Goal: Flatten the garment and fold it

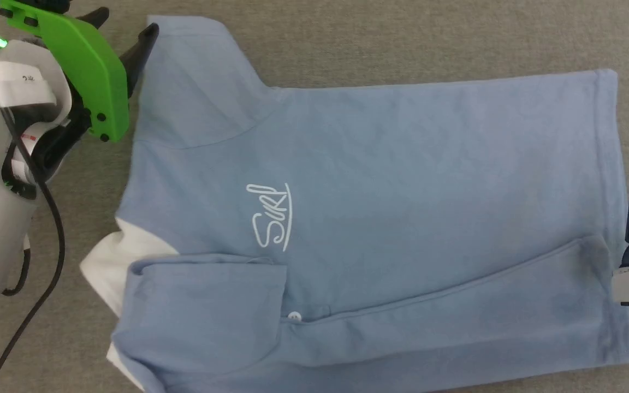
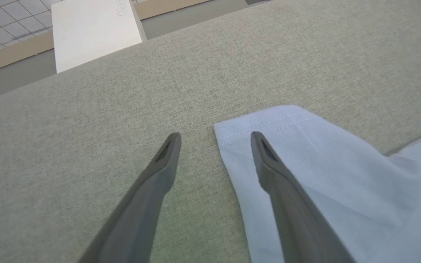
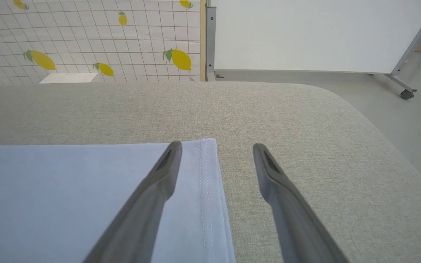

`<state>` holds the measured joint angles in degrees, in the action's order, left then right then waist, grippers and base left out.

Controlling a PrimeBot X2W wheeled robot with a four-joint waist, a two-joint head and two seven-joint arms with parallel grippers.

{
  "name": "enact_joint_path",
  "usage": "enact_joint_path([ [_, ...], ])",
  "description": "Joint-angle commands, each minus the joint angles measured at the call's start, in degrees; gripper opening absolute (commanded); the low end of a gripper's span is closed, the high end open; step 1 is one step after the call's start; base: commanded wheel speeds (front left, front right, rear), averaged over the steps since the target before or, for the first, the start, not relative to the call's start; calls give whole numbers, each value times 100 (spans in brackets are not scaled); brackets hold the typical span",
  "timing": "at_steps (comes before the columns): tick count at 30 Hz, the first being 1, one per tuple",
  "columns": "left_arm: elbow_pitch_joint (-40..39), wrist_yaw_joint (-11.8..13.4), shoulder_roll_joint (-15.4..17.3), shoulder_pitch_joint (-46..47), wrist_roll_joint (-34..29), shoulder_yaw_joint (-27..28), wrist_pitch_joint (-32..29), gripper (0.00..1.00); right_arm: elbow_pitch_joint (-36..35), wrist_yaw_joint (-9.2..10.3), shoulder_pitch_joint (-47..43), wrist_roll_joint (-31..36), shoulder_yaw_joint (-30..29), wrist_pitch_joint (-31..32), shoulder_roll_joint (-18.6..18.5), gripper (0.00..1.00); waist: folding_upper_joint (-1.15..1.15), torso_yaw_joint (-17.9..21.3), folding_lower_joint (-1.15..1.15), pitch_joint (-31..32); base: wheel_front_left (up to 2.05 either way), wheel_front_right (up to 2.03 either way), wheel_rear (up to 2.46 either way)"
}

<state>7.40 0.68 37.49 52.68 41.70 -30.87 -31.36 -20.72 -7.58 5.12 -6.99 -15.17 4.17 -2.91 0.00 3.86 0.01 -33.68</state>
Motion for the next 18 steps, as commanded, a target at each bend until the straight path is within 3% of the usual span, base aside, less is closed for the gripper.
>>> enact_joint_path([
  [1, 54, -38, 16, 69, 54, -14, -19, 100, 23, 9, 115, -24, 6, -31, 3, 100, 0, 183, -1, -172, 0, 0, 0],
  [8, 375, -69, -7, 23, 60, -32, 114, 100, 9, 9, 125, -3, -31, 18, 3, 100, 0, 260, -1, -269, 0, 0, 0],
  [9, 425, -81, -12, 15, 52, -61, 96, 89, -2, 9, 128, 2, -34, 27, 3, 100, 0, 264, -1, -274, 0, 0, 0],
  [10, 481, -105, -13, 9, 35, -102, 83, 0, -18, 9, 132, 11, -38, 44, 3, 100, 0, 267, -1, -277, 0, 0, 0],
  [18, 642, -215, -67, -84, 59, -176, 234, 0, -197, 9, 360, 155, 23, 259, -142, 100, 0, 190, -1, -115, 0, 0, 0],
])
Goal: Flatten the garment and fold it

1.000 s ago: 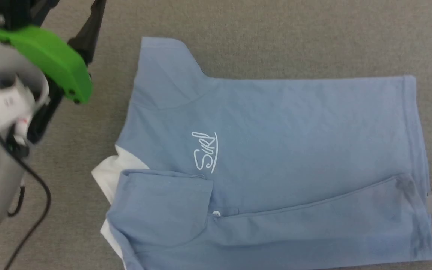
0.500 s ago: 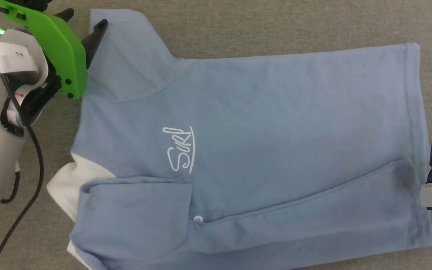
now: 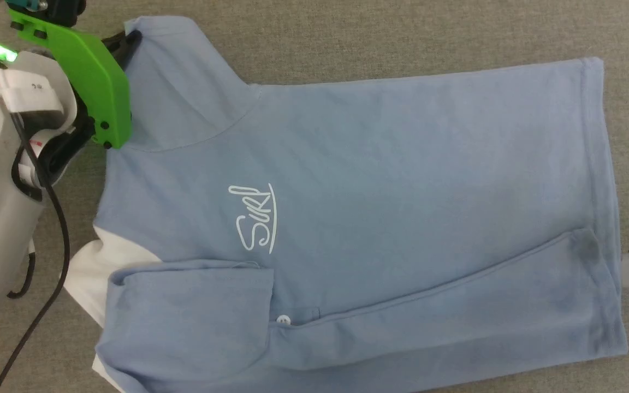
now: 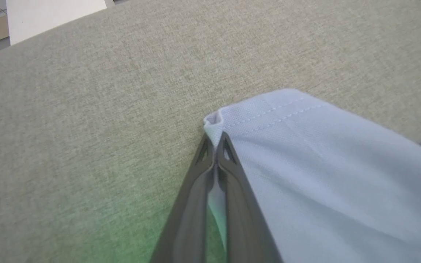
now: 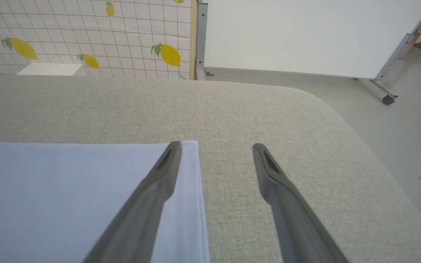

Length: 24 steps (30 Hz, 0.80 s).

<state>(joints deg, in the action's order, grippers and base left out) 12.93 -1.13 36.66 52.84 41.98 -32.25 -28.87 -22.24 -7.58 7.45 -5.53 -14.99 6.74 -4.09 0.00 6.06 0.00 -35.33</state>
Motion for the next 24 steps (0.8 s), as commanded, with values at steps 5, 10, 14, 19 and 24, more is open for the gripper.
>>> enact_joint_path([
  [5, 70, -28, 5, -127, 22, -60, 44, 0, -148, 9, 962, -548, 140, 583, -532, 100, 0, -99, 0, 177, 0, 0, 0],
  [10, -25, 1, -45, -60, -9, -99, 36, 0, 303, 9, 1871, -1025, 187, 1835, -970, 100, 0, -223, 0, 121, 0, 0, 0],
  [14, -69, 22, -142, 28, -44, -152, 38, 0, 873, 9, 2266, -1141, 129, 3268, -1116, 100, 0, -356, 0, 8, 0, 0, 0],
  [19, -49, 24, -250, 120, -57, -198, 62, 0, 1173, 9, 2361, -1064, 236, 4302, -1429, 100, 0, -496, 0, -103, 0, 0, 0],
  [24, -9, 22, -281, 173, -65, -221, 77, 0, 1355, 9, 2364, -1068, 219, 4455, -1364, 100, 0, -570, 0, -179, 0, 0, 0],
])
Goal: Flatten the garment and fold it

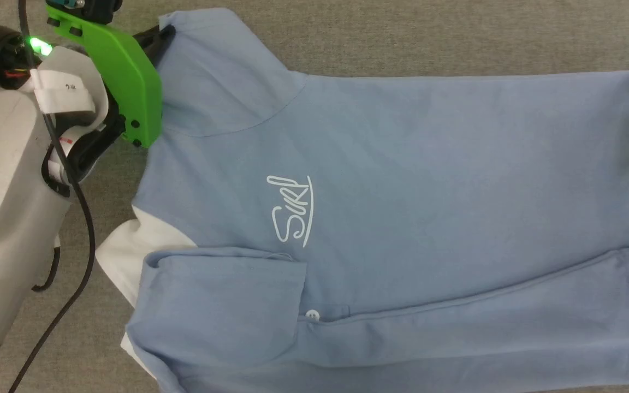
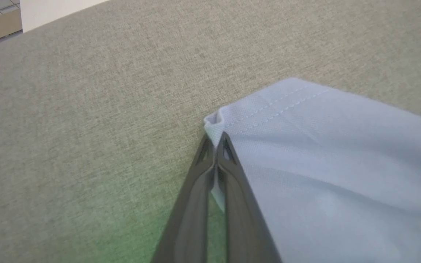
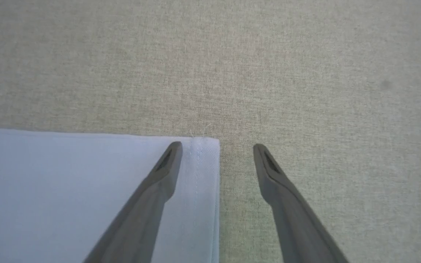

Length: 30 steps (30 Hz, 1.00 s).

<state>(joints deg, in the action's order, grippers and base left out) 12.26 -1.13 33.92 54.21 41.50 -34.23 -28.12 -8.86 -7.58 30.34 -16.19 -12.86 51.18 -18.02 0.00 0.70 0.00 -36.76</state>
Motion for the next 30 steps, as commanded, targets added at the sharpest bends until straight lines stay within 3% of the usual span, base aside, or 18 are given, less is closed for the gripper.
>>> enact_joint_path([
  [1, 65, 24, -13, 49, -15, -24, 5, 0, 68, 9, 73, -6, -6, 50, 73, 100, 0, -44, 0, -49, 0, 0, 0],
  [2, 70, 26, -17, 58, -14, -24, 11, 0, 98, 9, 68, -3, 0, 87, 94, 91, 0, -52, 0, -60, 0, 0, 0],
  [4, 77, 30, -24, 78, -9, -22, 16, 0, 152, 9, 81, -16, -31, 120, 166, 35, 0, -64, 0, -85, 0, 0, 0],
  [5, 77, 31, -28, 89, -5, -20, 22, 0, 174, 9, 93, 0, -41, 114, 182, 0, 0, -72, 0, -101, 0, 0, 0],
  [12, 94, 52, -41, 148, 21, 99, 276, 0, 234, 9, 164, 12, -53, -64, 184, 0, 0, -85, 0, -116, 0, 0, 0],
  [19, -38, 67, -56, 53, 32, 419, 1145, 0, 216, 9, 147, -55, -78, -549, 106, 0, 0, -109, 0, 232, 0, 0, 0],
  [30, -1252, 65, 245, -1517, 311, 690, 2201, 0, -181, 9, -822, -450, -176, -1327, 221, 0, 0, -232, 0, 1190, 0, 0, 0],
])
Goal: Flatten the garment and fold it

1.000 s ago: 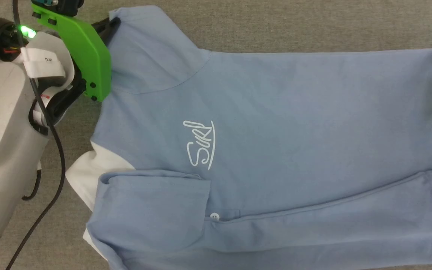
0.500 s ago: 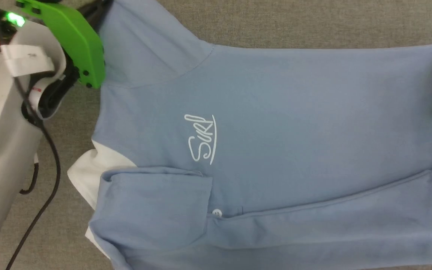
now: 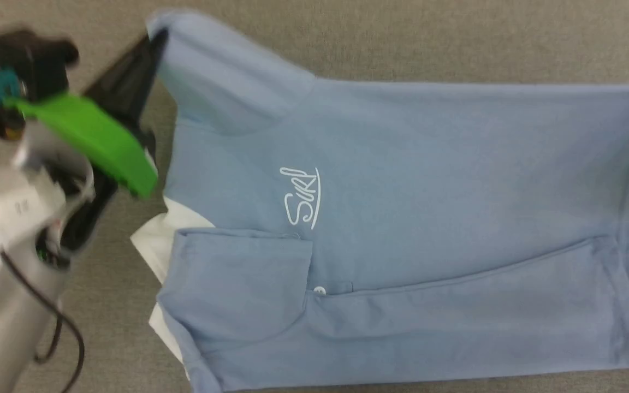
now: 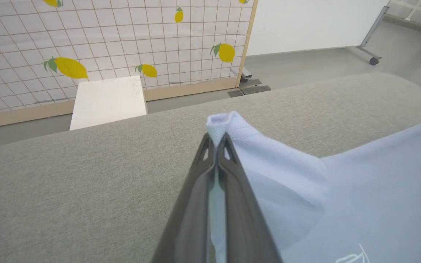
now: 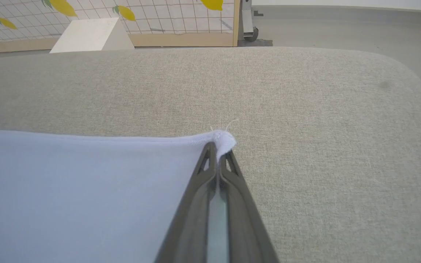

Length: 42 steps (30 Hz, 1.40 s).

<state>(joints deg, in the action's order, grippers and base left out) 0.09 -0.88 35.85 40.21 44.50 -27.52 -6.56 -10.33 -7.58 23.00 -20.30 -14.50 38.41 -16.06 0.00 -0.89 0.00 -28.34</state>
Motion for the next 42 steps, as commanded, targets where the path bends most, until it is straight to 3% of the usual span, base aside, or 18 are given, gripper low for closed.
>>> enact_joint_path([
  [1, -159, 68, 96, -304, 19, 23, 101, 0, -70, 9, -204, -67, -32, -108, 47, 0, 0, -84, 0, 427, 0, 0, 0],
  [8, -1030, 364, 439, -1824, 188, 168, 555, 0, -442, 9, -1226, -245, -316, -408, 316, 0, 0, -154, 0, 888, 0, 0, 0],
  [14, -1531, 643, 587, -3063, 232, 117, 890, 0, -633, 9, -2149, -439, -571, -611, 754, 0, 0, -143, 0, 1160, 0, 0, 0],
  [20, -1546, 786, 545, -4000, 371, -38, 1130, 0, -505, 9, -2950, -536, -738, -816, 1047, 0, 0, -125, 0, 1304, 0, 0, 0],
  [28, -1391, 955, 551, -4473, 337, -281, 1037, 0, -128, 9, -3247, -432, -542, -1010, 1094, 0, 0, -59, 0, 1385, 0, 0, 0],
  [29, -1344, 967, 539, -4467, 315, -318, 1008, 0, -78, 9, -3240, -399, -474, -1001, 1053, 29, 0, -51, 0, 1394, 0, 0, 0],
  [30, -1304, 979, 519, -4456, 299, -345, 991, 0, -43, 9, -3233, -382, -421, -1001, 1022, 100, 0, -45, 0, 1402, 0, 0, 0],
  [31, -1260, 996, 482, -4436, 282, -377, 975, 0, 4, 9, -3219, -380, -388, -1012, 1009, 100, 0, -39, 0, 1416, 0, 0, 0],
  [32, -1238, 1009, 445, -4413, 267, -393, 980, 63, 38, 9, -3204, -381, -374, -1024, 1007, 100, 0, -35, 0, 1429, 0, 0, 0],
  [33, -1216, 1036, 387, -4383, 257, -391, 1015, 100, 75, 9, -3188, -392, -338, -1019, 997, 100, 0, -32, 0, 1447, 0, 0, 0],
  [42, -1487, 1464, 24, -4406, 328, 84, 1675, 100, -372, 9, -3006, -834, -584, -762, 967, 100, 0, -3, 0, 1517, 0, 0, 0],
])
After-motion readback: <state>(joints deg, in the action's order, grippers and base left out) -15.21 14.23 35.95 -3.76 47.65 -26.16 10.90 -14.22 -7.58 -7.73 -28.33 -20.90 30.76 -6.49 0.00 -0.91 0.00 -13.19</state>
